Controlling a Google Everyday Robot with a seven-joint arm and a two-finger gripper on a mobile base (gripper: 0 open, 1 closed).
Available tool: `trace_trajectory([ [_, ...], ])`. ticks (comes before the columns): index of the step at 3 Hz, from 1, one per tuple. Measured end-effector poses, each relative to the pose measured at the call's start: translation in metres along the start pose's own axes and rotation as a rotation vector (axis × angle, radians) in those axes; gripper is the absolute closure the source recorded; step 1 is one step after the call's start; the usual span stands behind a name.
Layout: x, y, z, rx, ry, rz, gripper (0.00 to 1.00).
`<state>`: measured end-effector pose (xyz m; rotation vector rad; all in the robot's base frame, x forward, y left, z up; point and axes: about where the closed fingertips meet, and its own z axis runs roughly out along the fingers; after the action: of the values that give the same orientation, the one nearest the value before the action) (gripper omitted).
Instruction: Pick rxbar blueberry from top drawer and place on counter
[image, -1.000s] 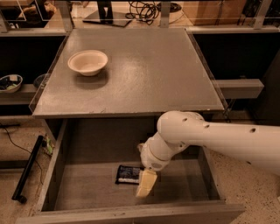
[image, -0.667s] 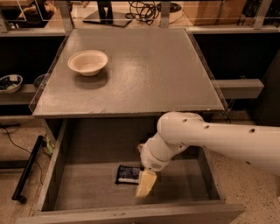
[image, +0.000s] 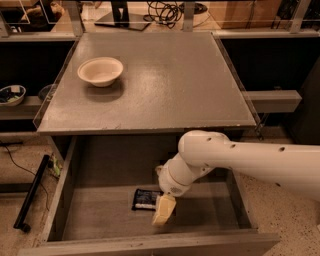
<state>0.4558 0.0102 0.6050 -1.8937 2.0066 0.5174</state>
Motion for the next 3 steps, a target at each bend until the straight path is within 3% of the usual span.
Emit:
trace_trajectory([
  [1,-0.004,0.013,0.008,0.024,0.043,-0.012,0.0],
  [3,-0.003,0.011,0.023,-0.004,0.022,0.004,0.0],
])
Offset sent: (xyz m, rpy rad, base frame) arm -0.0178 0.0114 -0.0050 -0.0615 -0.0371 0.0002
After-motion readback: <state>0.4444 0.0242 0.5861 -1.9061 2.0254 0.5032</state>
